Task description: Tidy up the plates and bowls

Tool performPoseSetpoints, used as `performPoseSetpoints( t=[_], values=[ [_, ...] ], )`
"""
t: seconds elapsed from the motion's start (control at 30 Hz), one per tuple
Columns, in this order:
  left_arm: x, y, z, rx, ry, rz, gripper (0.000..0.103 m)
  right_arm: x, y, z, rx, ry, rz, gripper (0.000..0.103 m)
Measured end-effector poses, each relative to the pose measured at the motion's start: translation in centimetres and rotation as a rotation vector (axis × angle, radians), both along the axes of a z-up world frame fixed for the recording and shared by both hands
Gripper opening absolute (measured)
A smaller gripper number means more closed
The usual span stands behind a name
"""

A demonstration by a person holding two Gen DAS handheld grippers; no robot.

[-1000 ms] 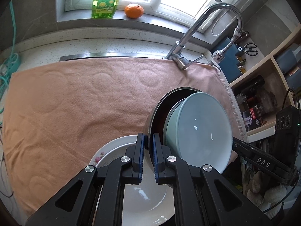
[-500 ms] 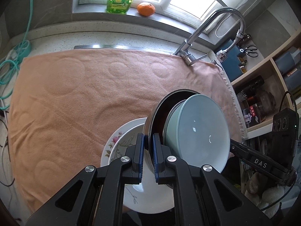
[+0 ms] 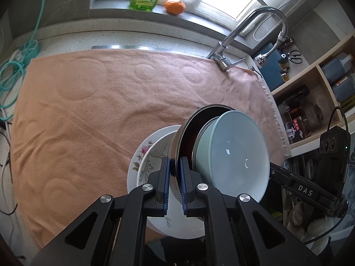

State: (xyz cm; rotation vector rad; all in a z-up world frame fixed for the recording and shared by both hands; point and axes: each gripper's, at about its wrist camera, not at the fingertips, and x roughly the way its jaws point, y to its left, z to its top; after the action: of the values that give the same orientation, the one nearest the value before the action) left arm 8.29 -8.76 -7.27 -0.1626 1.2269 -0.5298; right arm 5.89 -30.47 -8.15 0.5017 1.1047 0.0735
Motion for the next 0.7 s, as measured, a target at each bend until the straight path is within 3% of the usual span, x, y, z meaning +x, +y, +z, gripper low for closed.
performPoseSetpoints(
  t=[0.7],
  values=[
    [-0.8, 0.5, -1.5, -0.005, 0.046, -0.012, 0.007, -1.0, 0.3, -1.8, -0.002, 0.055, -0.012, 0.009]
  ],
)
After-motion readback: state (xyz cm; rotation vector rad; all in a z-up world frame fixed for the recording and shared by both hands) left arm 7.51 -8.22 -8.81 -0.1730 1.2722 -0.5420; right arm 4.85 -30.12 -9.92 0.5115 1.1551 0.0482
